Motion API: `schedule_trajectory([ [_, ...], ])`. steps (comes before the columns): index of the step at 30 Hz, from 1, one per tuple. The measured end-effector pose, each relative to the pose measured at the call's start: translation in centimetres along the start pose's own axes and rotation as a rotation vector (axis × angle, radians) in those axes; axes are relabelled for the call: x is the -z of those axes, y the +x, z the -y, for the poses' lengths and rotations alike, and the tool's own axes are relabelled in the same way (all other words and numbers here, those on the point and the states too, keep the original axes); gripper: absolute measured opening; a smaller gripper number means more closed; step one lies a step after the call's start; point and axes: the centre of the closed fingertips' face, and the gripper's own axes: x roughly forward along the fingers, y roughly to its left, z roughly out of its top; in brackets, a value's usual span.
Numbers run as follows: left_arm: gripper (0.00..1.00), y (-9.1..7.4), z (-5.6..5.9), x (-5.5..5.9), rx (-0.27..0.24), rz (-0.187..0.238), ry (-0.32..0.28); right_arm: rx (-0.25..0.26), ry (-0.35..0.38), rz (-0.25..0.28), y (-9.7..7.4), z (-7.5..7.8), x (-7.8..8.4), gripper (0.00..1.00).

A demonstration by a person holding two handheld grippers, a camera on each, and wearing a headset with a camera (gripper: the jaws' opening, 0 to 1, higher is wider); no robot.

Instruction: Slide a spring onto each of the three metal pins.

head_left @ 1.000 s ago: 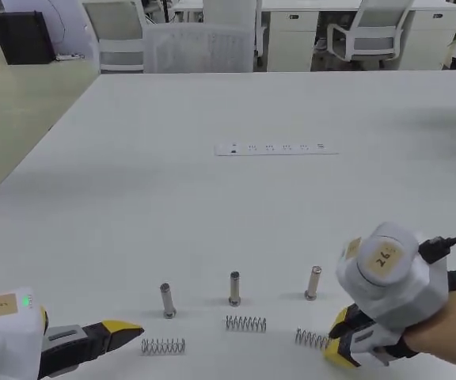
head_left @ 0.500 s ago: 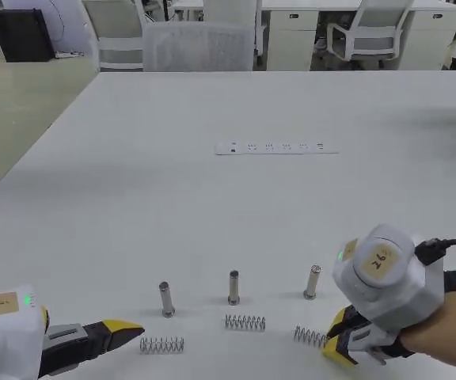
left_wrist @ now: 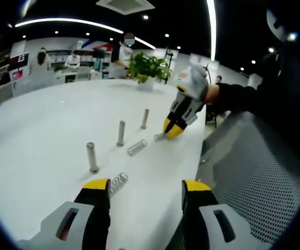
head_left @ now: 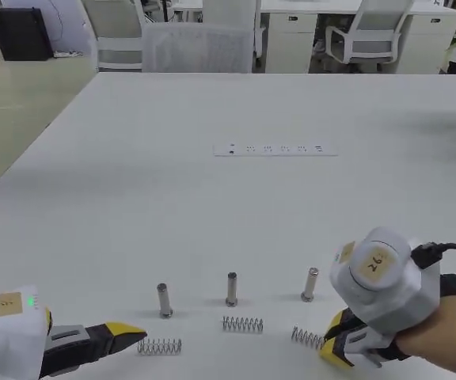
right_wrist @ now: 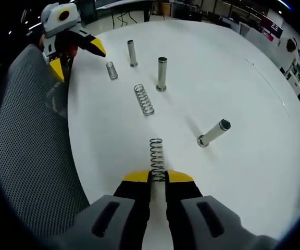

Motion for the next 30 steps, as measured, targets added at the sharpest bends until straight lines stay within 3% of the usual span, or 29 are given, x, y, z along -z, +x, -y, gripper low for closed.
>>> schedule_trajectory([
  [15,0.49,-0.2,-0.1,-1.2,0.030,-0.030,0.070,-0.007,-0.011,0.041,-0.9,-0.7,-1.9,0.07],
  [30,0.46,1.0,0.3,-2.9,0.088,-0.036,0.123,-0.029,-0.064,0.063,-1.6,-1.6,-4.5,0.07],
])
